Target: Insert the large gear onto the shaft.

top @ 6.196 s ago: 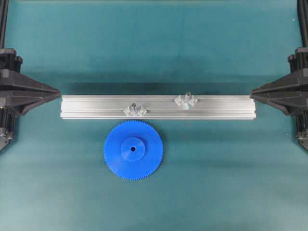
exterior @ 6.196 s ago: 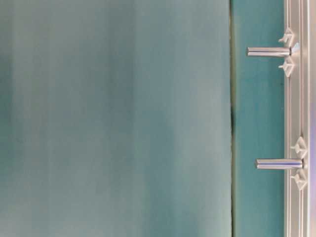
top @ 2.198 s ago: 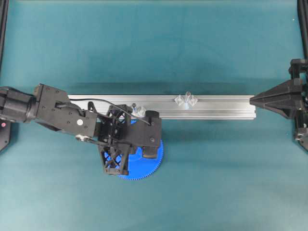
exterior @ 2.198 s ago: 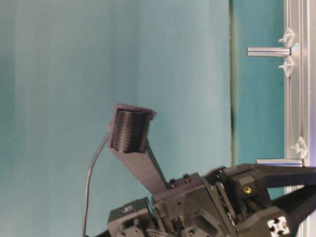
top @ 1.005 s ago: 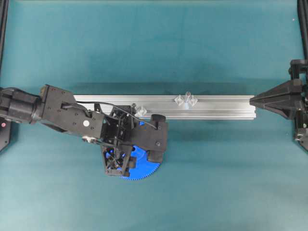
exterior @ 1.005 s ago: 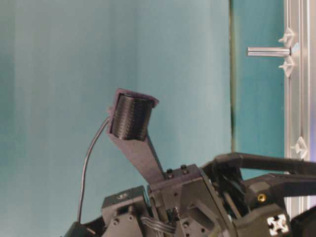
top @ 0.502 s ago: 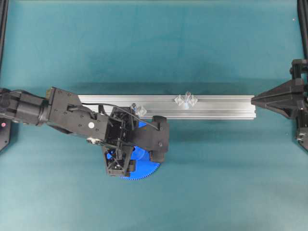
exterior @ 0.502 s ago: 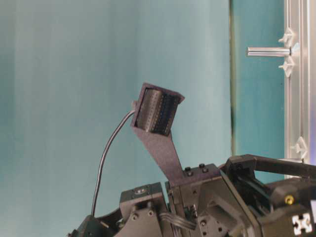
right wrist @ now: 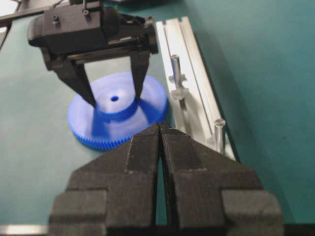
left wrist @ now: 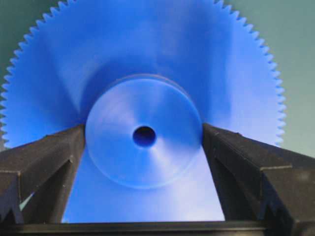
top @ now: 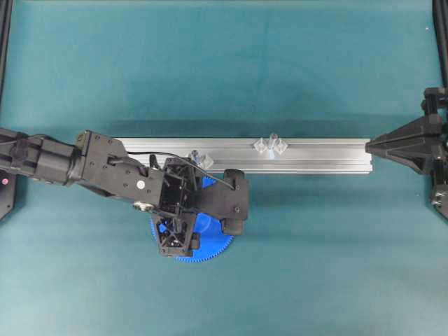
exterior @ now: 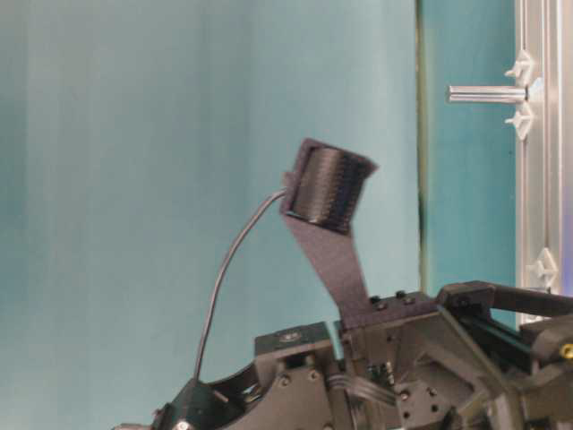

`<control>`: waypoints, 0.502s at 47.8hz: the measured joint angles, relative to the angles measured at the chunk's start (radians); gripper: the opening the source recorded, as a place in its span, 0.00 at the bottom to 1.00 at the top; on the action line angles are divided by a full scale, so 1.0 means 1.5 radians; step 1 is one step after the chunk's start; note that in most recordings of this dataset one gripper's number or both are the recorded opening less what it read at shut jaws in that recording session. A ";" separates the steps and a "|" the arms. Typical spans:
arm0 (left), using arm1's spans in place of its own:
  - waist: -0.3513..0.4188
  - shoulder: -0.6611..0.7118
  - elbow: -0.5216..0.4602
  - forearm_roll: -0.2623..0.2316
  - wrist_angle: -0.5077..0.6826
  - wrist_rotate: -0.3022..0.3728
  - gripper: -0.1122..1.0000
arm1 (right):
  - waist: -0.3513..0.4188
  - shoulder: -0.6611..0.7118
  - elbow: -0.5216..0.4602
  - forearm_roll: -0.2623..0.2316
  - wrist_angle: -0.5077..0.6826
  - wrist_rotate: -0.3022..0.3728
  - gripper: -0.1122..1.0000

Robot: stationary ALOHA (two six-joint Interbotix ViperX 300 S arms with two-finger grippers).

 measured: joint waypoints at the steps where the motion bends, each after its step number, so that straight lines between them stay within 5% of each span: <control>1: 0.001 0.001 0.000 0.000 -0.001 0.000 0.95 | -0.001 -0.001 0.000 0.000 0.000 0.000 0.16; 24: 0.002 0.004 0.002 0.003 -0.019 -0.048 0.95 | 0.000 -0.001 0.004 0.000 0.000 0.000 0.16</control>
